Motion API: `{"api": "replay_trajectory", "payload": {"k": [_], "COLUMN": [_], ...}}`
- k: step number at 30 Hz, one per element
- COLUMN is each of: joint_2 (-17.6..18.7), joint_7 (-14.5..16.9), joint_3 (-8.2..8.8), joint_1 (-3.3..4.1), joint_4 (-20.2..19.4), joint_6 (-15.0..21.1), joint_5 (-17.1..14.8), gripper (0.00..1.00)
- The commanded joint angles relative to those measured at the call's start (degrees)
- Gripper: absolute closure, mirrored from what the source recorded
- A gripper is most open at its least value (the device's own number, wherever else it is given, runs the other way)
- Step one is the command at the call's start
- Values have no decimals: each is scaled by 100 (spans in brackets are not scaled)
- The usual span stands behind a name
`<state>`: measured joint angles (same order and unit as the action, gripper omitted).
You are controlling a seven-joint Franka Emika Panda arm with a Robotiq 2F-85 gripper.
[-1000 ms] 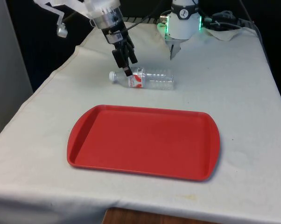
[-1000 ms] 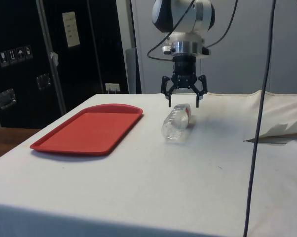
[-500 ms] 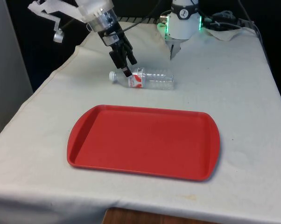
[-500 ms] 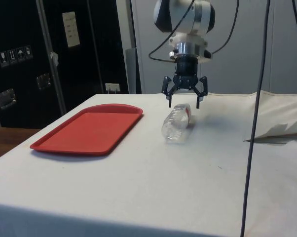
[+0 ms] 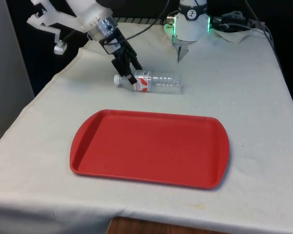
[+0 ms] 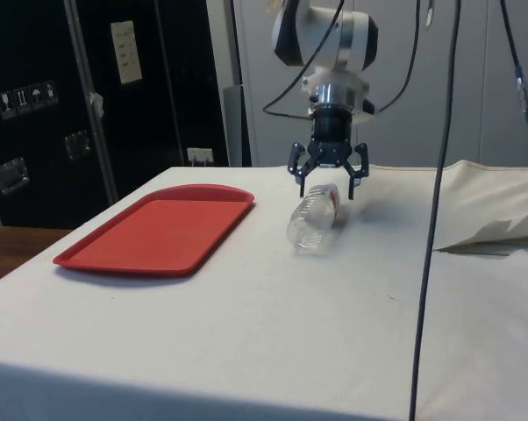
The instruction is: Place the bottle upright on the tray.
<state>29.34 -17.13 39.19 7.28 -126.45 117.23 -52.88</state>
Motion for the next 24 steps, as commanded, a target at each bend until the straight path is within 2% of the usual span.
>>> {"api": "replay_trajectory", "payload": {"k": [1, 2, 3, 4, 10, 11, 12, 14, 20, 21, 22, 23, 24], "joint_2": [109, 218, 126, 269, 630, 607, 682, 779, 1100, 1140, 1140, 1175, 1215], "joint_7": [63, 109, 46, 126, 286, 258, 315, 367, 550, 573, 561, 590, 607], "joint_3": [-29, 17, 34, 40, 201, 252, 229, 275, 453, 476, 527, 498, 516], "joint_1": [-86, -92, -6, -92, -138, -52, -143, -166, -195, -189, -126, -189, -195], "joint_4": [120, 218, 109, 264, 579, 533, 613, 693, 922, 945, 922, 968, 997], "joint_6": [-178, -321, -149, -384, -894, -819, -963, -1112, -1587, -1639, -1599, -1690, -1748], "joint_5": [-80, -149, -69, -178, -361, -332, -390, -435, -630, -653, -642, -670, -688], "gripper": [0, 0, 0, 0, 0, 0, 0, 0, 0, 0, 0, 0, 0]}}
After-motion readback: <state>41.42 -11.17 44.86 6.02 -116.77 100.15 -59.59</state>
